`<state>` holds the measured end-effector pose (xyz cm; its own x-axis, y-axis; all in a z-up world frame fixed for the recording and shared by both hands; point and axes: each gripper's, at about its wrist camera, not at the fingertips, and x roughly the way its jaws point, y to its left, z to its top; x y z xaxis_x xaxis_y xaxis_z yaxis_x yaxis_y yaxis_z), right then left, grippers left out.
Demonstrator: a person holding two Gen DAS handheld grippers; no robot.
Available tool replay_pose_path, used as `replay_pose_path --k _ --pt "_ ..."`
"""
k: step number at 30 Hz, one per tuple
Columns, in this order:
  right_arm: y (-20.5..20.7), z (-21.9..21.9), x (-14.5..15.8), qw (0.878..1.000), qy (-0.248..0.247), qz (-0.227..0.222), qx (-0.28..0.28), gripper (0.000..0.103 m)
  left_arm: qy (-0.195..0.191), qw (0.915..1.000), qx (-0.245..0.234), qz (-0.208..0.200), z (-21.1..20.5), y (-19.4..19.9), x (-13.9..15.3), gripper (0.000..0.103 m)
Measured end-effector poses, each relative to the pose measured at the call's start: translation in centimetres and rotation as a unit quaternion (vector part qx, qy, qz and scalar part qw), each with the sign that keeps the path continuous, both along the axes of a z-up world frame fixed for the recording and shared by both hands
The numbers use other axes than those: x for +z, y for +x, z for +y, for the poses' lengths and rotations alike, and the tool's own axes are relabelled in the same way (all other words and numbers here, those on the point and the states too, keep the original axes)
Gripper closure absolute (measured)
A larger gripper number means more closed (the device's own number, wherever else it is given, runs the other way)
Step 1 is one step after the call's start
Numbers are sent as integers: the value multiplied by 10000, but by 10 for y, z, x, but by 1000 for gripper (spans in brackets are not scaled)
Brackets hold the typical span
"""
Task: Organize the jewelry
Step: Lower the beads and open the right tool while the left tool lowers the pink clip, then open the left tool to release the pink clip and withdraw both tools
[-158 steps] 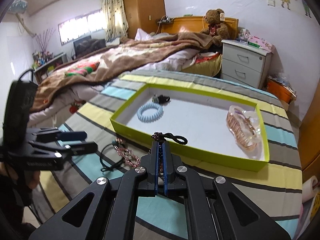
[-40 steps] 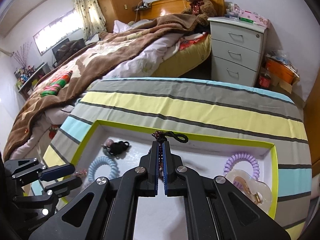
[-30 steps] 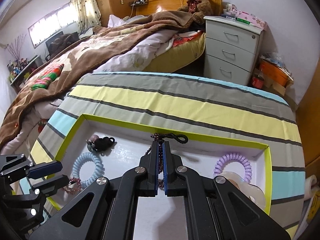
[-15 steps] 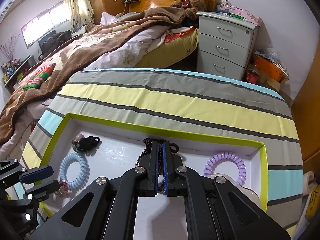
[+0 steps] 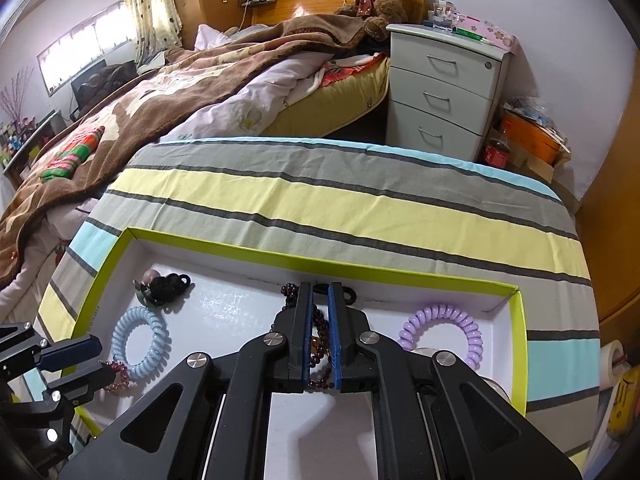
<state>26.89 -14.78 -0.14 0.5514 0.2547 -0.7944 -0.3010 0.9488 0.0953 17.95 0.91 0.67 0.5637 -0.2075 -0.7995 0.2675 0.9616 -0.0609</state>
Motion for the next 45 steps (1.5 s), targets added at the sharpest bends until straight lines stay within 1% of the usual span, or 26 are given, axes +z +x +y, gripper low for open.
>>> replay_pose_path --k 4,6,8,13,16,19,29,33,35,40,45 --pt "-3 -1 1 10000 68 -7 -15 84 -56 10000 -12 20 0 0 0 82" --pt "-5 -2 3 10000 91 -20 -22 71 -92 9999 7 43 2 0 0 82" --pt "-7 -2 6 9999 106 -57 -36 67 -116 9999 28 33 2 -1 1 81" --pt "-14 -4 13 9996 224 -141 -74 67 -124 9999 9 -22 1 -5 5 71" --pt "-21 -5 18 9994 274 -198 -104 64 -120 9999 -13 -64 -2 -9 8 67" --pt "-29 -8 24 9990 336 -258 -130 63 -124 9999 -31 -114 -3 -14 12 60" --pt "-64 -18 39 9971 574 -464 -172 62 -195 9996 31 -224 -1 -34 23 56" --pt "-86 -25 44 9957 694 -594 -142 62 -323 9989 167 -291 6 -46 28 53" --pt "-99 -30 45 9950 754 -639 -112 62 -404 9983 259 -323 11 -51 29 49" --pt "-127 -37 42 9940 867 -661 -9 62 -632 9961 535 -315 26 -66 27 48" --pt "-144 -35 27 9958 699 -525 269 62 -742 9944 712 -262 38 -82 19 46"
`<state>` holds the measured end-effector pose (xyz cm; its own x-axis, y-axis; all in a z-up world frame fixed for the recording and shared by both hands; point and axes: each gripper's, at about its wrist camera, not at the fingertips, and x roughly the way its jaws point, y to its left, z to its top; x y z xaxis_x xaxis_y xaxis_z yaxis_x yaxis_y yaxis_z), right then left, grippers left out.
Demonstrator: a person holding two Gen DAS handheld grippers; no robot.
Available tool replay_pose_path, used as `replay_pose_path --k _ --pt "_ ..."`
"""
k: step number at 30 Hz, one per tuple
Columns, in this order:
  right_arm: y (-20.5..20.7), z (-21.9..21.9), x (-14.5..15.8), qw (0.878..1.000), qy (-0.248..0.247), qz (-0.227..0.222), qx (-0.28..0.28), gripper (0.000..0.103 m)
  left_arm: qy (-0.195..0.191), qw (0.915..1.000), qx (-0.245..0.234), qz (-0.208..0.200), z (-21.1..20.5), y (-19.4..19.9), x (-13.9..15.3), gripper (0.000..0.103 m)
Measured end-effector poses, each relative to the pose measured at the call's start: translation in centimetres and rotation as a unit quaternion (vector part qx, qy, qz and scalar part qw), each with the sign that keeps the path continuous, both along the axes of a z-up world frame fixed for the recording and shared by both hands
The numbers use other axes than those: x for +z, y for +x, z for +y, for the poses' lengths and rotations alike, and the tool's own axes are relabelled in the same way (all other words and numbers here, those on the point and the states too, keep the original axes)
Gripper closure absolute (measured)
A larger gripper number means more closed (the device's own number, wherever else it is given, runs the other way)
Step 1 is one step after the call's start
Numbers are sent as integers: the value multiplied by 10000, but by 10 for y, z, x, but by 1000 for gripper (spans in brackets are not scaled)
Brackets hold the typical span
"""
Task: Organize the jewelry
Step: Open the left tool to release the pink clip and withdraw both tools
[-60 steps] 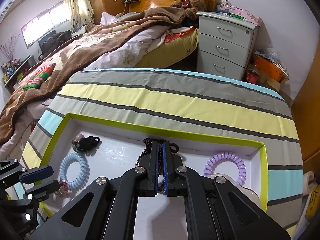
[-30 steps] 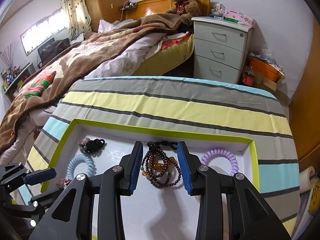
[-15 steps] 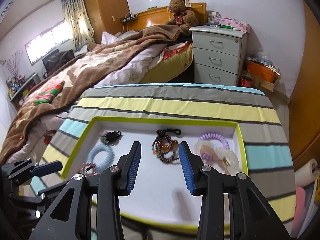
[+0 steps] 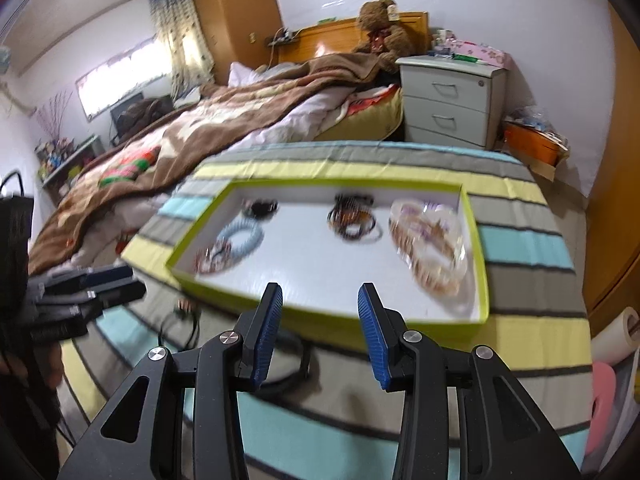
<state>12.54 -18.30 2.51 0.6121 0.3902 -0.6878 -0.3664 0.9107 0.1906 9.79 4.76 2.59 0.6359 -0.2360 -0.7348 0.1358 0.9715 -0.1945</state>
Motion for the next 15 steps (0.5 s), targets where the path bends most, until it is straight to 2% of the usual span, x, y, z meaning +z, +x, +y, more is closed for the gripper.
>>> replay_pose_path --k 8,15 --pt "-3 12 -31 9982 -228 473 303 62 -186 9996 151 138 17 -16 -14 46" --pt "-6 23 -42 9962 -584 563 332 62 -259 9992 175 245 26 -22 -23 45"
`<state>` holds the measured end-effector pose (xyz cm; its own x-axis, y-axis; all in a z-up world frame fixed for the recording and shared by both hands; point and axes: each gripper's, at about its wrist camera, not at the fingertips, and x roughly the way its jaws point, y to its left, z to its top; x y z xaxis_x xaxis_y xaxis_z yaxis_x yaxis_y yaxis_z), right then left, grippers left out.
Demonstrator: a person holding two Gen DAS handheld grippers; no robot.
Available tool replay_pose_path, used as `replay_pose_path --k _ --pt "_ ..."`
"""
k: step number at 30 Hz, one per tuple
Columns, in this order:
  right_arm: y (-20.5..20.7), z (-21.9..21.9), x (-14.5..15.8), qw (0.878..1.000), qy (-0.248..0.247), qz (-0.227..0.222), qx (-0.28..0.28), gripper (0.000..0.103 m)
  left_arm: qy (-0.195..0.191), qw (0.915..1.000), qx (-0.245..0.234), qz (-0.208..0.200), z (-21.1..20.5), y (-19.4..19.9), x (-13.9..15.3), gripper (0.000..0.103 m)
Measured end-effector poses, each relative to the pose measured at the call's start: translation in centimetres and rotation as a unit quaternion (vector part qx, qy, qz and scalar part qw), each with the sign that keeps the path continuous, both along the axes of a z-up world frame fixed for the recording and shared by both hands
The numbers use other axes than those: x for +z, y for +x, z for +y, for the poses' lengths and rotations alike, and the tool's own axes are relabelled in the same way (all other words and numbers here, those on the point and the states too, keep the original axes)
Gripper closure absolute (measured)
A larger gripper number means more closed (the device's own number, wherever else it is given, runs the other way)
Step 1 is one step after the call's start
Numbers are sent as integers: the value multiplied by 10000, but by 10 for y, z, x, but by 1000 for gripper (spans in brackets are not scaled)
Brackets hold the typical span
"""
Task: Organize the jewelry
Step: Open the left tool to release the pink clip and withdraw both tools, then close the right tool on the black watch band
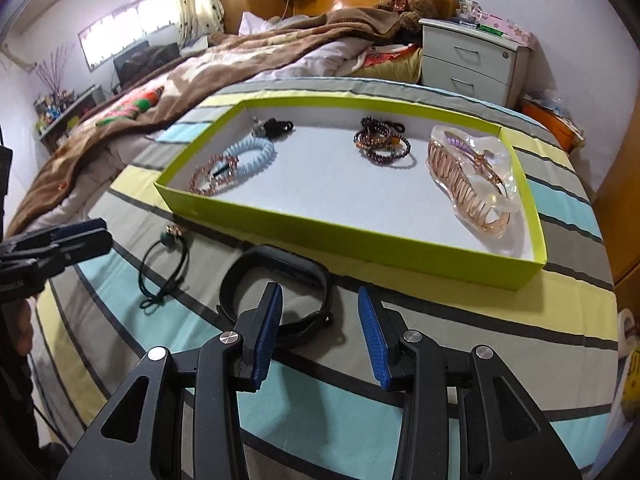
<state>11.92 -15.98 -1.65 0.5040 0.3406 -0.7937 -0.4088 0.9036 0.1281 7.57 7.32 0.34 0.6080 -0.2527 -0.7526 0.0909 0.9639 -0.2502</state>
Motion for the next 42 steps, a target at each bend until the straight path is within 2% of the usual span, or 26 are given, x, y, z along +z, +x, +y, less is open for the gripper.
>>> replay_pose_path --k 8,10,12,15,23,26,33,42 --pt "1 6 -2 9998 -151 27 -114 63 -97 9999 -14 114 4 -1 -7 45" --pt "0 7 -3 9998 -171 60 -116 67 -98 9998 -48 142 2 0 -8 44" --pt "-2 9 -2 9998 -198 53 -60 76 -93 9998 -67 162 1 1 -10 44" --pt "-4 11 -1 9995 -303 2 -89 81 -88 9997 -83 218 -1 3 -12 44" --pt "-7 -2 1 9997 -39 -8 -239 93 78 9993 -176 317 -11 11 -16 44" --pt "-9 -8 5 9995 28 -73 -321 95 122 9991 -227 325 -16 15 -16 44" --pt "-13 -27 8 9984 175 -102 -529 95 493 9979 -272 322 -31 25 -18 44" --pt "-21 -40 15 9970 258 -272 -670 95 1171 9923 -329 222 -48 30 -21 44"
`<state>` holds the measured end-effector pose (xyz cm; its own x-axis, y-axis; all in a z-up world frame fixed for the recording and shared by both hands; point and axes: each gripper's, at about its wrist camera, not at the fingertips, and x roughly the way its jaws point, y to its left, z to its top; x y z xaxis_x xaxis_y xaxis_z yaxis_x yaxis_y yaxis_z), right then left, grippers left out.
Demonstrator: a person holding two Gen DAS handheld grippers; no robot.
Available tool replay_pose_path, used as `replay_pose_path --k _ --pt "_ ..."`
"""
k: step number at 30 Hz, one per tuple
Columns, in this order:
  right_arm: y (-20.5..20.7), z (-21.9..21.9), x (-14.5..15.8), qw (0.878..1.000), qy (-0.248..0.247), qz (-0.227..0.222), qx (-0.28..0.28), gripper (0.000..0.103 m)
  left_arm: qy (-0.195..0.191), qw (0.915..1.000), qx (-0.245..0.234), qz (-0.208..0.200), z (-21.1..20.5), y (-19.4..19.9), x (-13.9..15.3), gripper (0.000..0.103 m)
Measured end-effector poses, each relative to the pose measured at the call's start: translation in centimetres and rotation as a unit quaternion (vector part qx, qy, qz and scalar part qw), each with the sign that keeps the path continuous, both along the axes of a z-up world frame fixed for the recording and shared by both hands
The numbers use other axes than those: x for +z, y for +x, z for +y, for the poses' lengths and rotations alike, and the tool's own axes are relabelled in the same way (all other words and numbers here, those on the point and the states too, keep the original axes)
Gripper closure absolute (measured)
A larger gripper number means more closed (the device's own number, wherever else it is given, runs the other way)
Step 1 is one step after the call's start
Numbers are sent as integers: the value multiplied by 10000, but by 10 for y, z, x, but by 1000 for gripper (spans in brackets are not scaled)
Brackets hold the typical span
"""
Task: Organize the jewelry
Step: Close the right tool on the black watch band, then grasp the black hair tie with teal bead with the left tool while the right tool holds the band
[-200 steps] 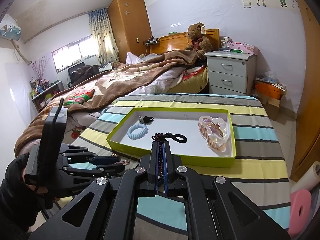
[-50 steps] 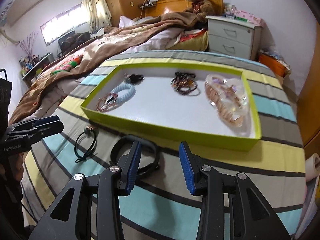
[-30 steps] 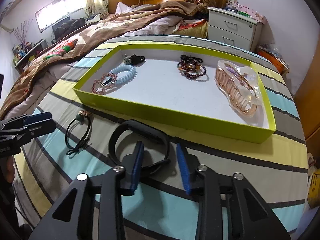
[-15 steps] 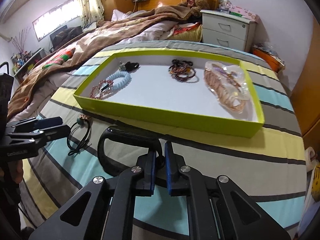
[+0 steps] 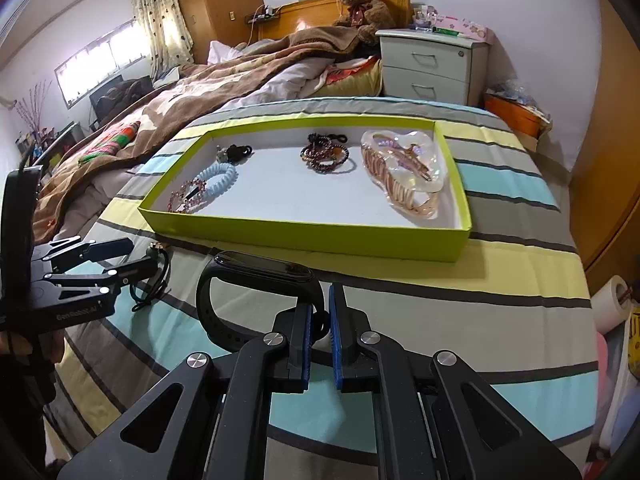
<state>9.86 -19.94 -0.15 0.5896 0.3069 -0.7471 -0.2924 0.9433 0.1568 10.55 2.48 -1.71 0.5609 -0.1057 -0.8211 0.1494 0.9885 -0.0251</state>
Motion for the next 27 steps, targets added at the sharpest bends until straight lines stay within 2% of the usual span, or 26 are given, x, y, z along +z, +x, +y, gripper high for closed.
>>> replay_pose_path --k 2,7,10,18,20,21,27 --pt "-2 -1 1 10000 70 -18 9 95 147 9999 -39 -25 -4 1 0 44" --pt "-4 0 2 9999 91 -67 17 95 160 9998 -8 -78 -7 4 -1 44" --pt "-5 0 1 9999 115 -54 32 95 184 9998 -51 -109 -10 3 0 49" --pt "-6 1 -2 9999 124 -33 -18 95 125 9993 -290 -192 -18 -1 1 73" --pt "-6 0 -1 9999 128 -38 -33 95 108 9992 -349 -183 -20 -2 1 85" --pt "-7 1 -1 9999 125 -46 -39 95 81 9991 -367 -171 -21 -2 2 88" --pt "-9 0 1 9999 122 -79 -67 95 35 9992 -362 -157 -23 -4 2 89"
